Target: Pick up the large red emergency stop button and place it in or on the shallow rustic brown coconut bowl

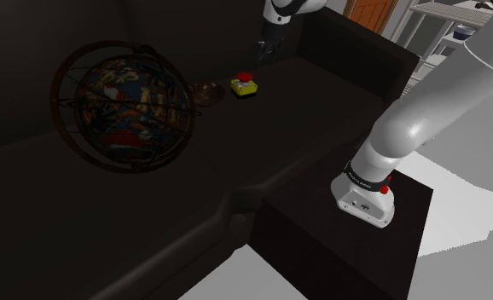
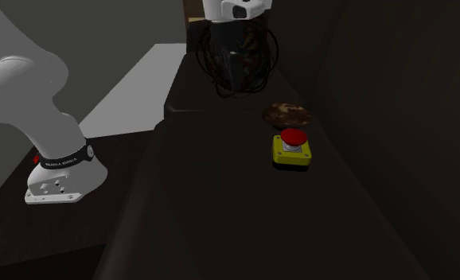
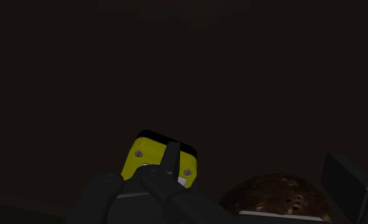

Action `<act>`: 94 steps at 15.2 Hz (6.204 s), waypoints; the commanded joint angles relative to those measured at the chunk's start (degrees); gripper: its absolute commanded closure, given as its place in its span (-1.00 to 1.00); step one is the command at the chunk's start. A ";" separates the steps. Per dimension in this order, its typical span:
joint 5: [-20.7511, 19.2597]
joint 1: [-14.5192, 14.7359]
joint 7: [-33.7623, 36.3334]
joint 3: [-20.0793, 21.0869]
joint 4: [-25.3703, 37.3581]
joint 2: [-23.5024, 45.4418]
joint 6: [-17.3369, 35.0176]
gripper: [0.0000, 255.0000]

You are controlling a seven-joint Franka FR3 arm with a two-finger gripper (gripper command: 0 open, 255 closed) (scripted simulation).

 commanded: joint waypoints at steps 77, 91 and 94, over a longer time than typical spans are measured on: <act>-5.42 8.30 16.71 2.00 43.56 35.04 -5.65 1.00; -5.97 8.95 18.10 2.06 38.97 38.59 2.44 1.00; -6.06 8.96 18.23 2.02 37.91 39.46 4.37 1.00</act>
